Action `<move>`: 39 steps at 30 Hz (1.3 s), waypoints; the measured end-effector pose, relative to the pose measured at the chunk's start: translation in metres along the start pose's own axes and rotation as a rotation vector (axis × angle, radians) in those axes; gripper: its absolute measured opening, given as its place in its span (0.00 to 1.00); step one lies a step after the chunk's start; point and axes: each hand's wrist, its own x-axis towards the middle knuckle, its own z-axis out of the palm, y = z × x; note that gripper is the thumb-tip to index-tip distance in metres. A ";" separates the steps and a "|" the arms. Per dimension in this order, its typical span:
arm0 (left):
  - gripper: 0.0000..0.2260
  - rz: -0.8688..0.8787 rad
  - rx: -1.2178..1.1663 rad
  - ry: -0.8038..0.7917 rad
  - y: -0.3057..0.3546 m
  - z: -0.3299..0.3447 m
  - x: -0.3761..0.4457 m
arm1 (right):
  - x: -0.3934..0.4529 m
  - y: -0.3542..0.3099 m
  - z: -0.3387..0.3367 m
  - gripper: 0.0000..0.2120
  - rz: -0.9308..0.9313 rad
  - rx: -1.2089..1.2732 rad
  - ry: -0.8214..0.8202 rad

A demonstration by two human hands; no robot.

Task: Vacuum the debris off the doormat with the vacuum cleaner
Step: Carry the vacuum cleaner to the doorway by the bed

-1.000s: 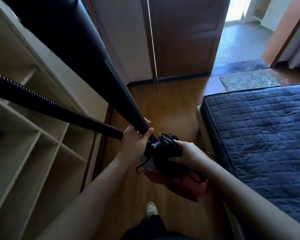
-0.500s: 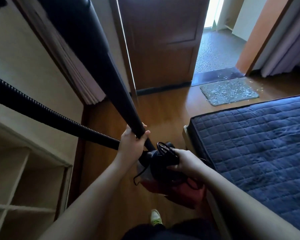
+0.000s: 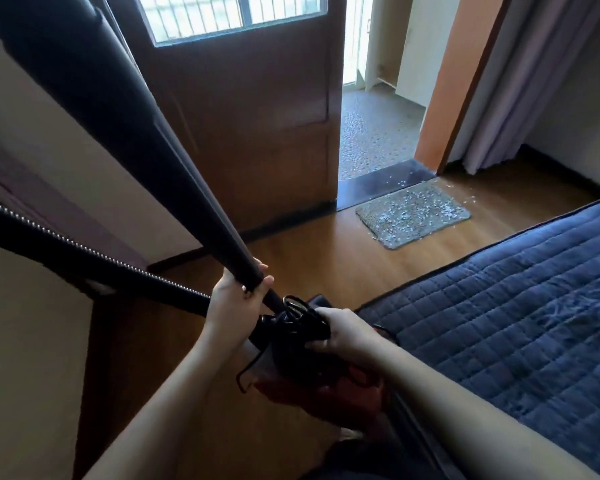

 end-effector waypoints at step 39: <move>0.09 0.159 -0.155 -0.434 -0.021 0.206 0.608 | 0.433 0.125 -0.275 0.17 0.535 0.089 0.270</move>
